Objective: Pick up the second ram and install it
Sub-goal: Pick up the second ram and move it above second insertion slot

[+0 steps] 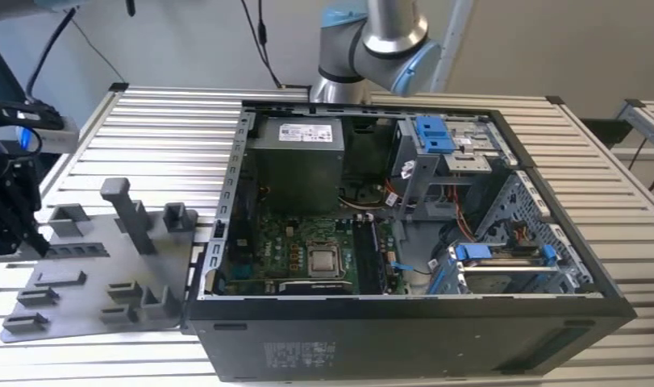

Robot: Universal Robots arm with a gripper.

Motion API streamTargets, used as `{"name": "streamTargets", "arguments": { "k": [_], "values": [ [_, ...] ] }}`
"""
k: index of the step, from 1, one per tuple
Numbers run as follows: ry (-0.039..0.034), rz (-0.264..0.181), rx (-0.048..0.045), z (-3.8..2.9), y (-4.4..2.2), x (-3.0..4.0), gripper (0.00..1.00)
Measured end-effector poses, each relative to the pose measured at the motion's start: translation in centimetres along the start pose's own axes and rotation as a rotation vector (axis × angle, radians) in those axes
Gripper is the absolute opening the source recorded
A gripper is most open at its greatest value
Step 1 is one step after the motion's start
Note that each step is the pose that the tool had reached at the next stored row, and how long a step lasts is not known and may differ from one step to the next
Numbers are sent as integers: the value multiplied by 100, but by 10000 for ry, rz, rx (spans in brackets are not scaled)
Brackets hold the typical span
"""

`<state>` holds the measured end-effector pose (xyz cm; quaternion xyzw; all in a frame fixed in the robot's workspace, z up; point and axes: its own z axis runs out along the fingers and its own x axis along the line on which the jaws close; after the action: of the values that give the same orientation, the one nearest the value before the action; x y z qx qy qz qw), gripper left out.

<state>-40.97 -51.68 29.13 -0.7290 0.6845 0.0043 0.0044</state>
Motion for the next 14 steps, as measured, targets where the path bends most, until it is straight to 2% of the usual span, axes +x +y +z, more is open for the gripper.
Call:
{"name": "streamTargets", "arguments": {
  "k": [14],
  "values": [
    [0, 0, 1, -362, 0, -4, 14]
  ]
}}
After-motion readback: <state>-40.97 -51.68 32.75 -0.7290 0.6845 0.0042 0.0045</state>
